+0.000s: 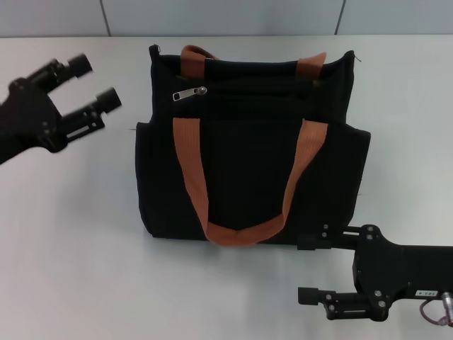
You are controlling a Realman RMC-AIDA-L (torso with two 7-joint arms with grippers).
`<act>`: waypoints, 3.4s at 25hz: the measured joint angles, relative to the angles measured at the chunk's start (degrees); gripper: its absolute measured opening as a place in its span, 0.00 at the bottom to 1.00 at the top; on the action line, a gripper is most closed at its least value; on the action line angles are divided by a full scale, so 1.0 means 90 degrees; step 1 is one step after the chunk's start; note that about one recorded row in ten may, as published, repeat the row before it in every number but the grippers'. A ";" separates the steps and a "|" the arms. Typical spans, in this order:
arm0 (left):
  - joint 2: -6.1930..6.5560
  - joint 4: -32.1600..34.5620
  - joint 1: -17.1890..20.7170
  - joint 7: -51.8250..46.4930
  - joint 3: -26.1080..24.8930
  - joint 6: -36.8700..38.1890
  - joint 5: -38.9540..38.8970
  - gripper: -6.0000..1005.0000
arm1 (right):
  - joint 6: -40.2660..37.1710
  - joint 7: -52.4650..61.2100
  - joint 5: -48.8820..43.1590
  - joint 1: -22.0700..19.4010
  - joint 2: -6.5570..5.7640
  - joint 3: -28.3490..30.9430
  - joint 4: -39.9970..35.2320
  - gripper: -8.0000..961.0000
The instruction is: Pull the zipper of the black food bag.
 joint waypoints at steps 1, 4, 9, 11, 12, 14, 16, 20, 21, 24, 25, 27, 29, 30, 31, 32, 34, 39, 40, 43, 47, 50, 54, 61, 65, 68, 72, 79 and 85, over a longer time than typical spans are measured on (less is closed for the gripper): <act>0.0044 0.0008 -0.0020 0.0017 0.0151 -0.0126 0.0077 0.76 | -0.0001 0.0000 -0.0001 0.0000 0.0000 -0.0002 0.0000 0.76; 0.0093 0.0020 -0.0068 0.0022 0.0401 -0.0364 0.0194 0.76 | -0.0001 0.0000 -0.0001 -0.0001 0.0000 -0.0005 0.0000 0.76; 0.0022 0.0107 -0.0235 0.0030 0.0673 -0.0618 0.0590 0.76 | -0.0001 0.0000 -0.0001 -0.0001 0.0000 -0.0019 0.0000 0.76; -0.0025 0.0146 -0.0317 0.0040 0.0747 -0.0660 0.0708 0.76 | -0.0001 0.0000 -0.0002 -0.0002 0.0000 -0.0015 0.0000 0.76; -0.0025 0.0146 -0.0317 0.0040 0.0747 -0.0660 0.0708 0.76 | -0.0003 0.0000 -0.0002 -0.0001 0.0000 -0.0007 0.0000 0.76; -0.0205 0.0317 -0.0454 0.0096 0.0814 -0.1038 0.0781 0.75 | -0.0007 0.0000 -0.0001 -0.0002 0.0000 0.0006 0.0000 0.76; -0.0242 0.0348 -0.0487 0.0132 0.0835 -0.1127 0.0784 0.75 | -0.0006 0.0000 -0.0002 -0.0001 0.0000 0.0011 0.0000 0.76; -0.0311 0.0369 -0.0676 0.0304 0.1061 -0.1406 0.0796 0.75 | -0.0005 0.0000 -0.0002 -0.0001 0.0000 0.0015 0.0000 0.76; -0.0312 0.0385 -0.0721 0.0312 0.1148 -0.1492 0.0798 0.75 | -0.0006 0.0000 -0.0001 -0.0001 0.0000 0.0017 0.0000 0.76; -0.0296 0.0491 -0.0759 0.0306 0.1357 -0.1655 0.0805 0.75 | -0.0004 0.0000 -0.0001 -0.0001 0.0000 0.0022 0.0000 0.76; -0.0280 0.0551 -0.0745 0.0292 0.1381 -0.1646 0.0805 0.75 | 0.0000 0.0000 -0.0001 -0.0001 0.0000 0.0020 0.0000 0.76; -0.0242 0.0632 -0.0683 0.0268 0.1373 -0.1529 0.0802 0.66 | 0.0007 0.0000 -0.0001 -0.0003 0.0000 0.0017 0.0000 0.76; -0.0196 0.0679 -0.0607 0.0269 0.1335 -0.1370 0.0772 0.57 | 0.0022 0.0000 0.0003 -0.0007 0.0000 0.0019 0.0015 0.76; -0.0182 0.0681 -0.0585 0.0272 0.1320 -0.1329 0.0757 0.53 | 0.0022 0.0000 0.0003 -0.0007 0.0000 0.0019 0.0015 0.76; -0.0172 0.0682 -0.0577 0.0275 0.1309 -0.1302 0.0751 0.49 | 0.0025 0.0000 0.0007 -0.0007 0.0000 0.0020 0.0021 0.76; -0.0172 0.0682 -0.0577 0.0275 0.1309 -0.1302 0.0751 0.45 | 0.0026 0.0000 0.0011 -0.0009 0.0000 0.0021 0.0024 0.76; -0.0236 0.0683 -0.0646 0.0298 0.1342 -0.1332 0.0750 0.36 | 0.0026 0.0000 0.0014 -0.0009 0.0000 0.0021 0.0026 0.76; -0.0434 0.0680 -0.0847 0.0393 0.1444 -0.1635 0.0801 0.27 | -0.0001 0.0000 0.0023 -0.0011 0.0000 0.0022 0.0029 0.76; -0.0461 0.0680 -0.0885 0.0399 0.1461 -0.1746 0.0802 0.27 | -0.0005 0.0000 0.0025 -0.0011 0.0000 0.0022 0.0029 0.76; -0.0479 0.0656 -0.0984 0.0400 0.1469 -0.1838 0.0802 0.27 | -0.0013 0.0000 0.0032 -0.0012 0.0000 0.0011 0.0032 0.76; -0.0466 0.0666 -0.0969 0.0412 0.1450 -0.1679 0.0783 0.27 | -0.0016 0.0000 0.0038 -0.0011 0.0000 0.0005 0.0039 0.76; -0.0447 0.0679 -0.0863 0.0471 0.1161 -0.1218 0.0699 0.25 | -0.0050 0.0000 0.0043 -0.0011 0.0000 0.0017 0.0041 0.75; -0.0446 0.0682 -0.0782 0.0473 0.0945 -0.1014 0.0593 0.17 | -0.0446 0.0056 0.0165 -0.0001 0.0000 0.0040 0.0054 0.74; -0.0496 0.0628 -0.0720 0.0602 0.0915 -0.0804 0.0304 0.01 | -0.1658 0.1748 0.1350 0.0187 -0.0051 0.0050 -0.0128 0.73; -0.0506 0.0499 -0.0685 0.0906 0.0961 -0.0560 -0.0037 0.01 | -0.1516 0.3952 0.2185 0.0517 -0.0115 0.0052 -0.0463 0.72; -0.0506 0.0453 -0.0691 0.1091 0.0978 -0.0489 -0.0080 0.01 | -0.1174 0.5078 0.2342 0.0932 -0.0225 0.0051 -0.0498 0.72; -0.0510 0.0441 -0.0699 0.1287 0.0988 -0.0421 -0.0089 0.01 | -0.0699 0.6079 0.2337 0.1433 -0.0313 0.0004 -0.0504 0.71; -0.0522 0.0440 -0.0677 0.1467 0.0979 -0.0391 -0.0095 0.01 | -0.0058 0.7535 0.2195 0.2053 -0.0349 -0.0294 -0.0631 0.70; -0.0511 0.0440 -0.0678 0.1436 0.0966 -0.0429 -0.0097 0.01 | 0.0144 0.8452 0.2012 0.2208 -0.0425 -0.0369 -0.1163 0.69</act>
